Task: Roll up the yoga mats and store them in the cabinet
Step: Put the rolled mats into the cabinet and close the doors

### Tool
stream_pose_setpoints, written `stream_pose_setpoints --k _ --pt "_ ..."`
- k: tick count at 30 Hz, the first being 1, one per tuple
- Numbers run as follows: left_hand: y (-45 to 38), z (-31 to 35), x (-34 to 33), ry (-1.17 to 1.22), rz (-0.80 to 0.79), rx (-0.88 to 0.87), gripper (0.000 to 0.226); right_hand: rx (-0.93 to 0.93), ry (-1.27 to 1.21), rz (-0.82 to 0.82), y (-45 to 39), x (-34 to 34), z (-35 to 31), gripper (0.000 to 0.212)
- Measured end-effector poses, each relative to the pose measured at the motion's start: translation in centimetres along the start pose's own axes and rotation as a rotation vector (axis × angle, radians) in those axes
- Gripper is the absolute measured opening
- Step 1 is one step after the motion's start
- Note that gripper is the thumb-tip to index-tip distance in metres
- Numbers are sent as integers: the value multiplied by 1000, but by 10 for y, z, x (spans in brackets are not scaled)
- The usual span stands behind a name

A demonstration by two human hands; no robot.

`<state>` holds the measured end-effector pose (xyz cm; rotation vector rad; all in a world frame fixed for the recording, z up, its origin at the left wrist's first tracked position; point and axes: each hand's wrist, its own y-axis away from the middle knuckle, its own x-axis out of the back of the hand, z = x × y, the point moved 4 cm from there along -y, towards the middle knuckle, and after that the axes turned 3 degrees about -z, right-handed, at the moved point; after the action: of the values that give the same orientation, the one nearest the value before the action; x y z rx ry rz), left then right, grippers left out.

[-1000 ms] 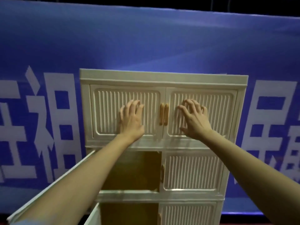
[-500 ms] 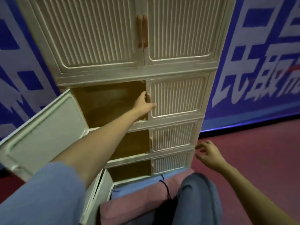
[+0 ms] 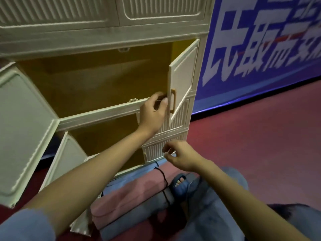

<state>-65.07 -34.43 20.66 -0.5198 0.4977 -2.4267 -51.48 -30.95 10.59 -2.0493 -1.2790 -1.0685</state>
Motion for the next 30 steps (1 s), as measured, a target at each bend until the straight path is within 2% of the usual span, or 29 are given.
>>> stream_pose_setpoints --k 3,5,7,9,10,12,13,15,20,22,25,28,30 --pt "16 -31 -14 103 -56 72 18 -38 -48 -64 -9 -23 14 25" --pt "29 -69 -14 102 -29 188 18 -110 -120 -83 -7 -38 39 34" --pt "44 -121 -10 -16 13 356 15 -220 -182 -91 2 -52 75 43" --pt "64 -184 -4 -290 -52 501 13 -364 -169 -146 12 -69 114 56" --pt "77 -213 -4 -445 -157 565 23 -421 -127 -199 13 -78 129 67" --pt "111 -265 -14 -712 -461 699 64 -420 -113 -287 2 -92 139 84" --pt "128 -285 -22 -801 -593 760 90 -363 -178 -284 -8 -97 136 84" --pt "153 -317 -40 -889 -706 808 127 -279 -313 -237 -25 -104 133 79" --pt "177 -384 -81 -1037 -856 866 156 -358 -362 -81 -37 -104 181 73" --pt "187 -402 -90 -1084 -898 898 160 -401 -404 -12 -32 -100 198 71" --pt "186 -415 -93 -1090 -862 890 154 -410 -405 30 -23 -96 214 69" --pt "174 -414 -80 -1034 -838 880 131 -415 -396 31 -19 -94 219 68" --pt "168 -402 -63 -1040 -731 844 121 -389 -394 47 -19 -91 215 68"
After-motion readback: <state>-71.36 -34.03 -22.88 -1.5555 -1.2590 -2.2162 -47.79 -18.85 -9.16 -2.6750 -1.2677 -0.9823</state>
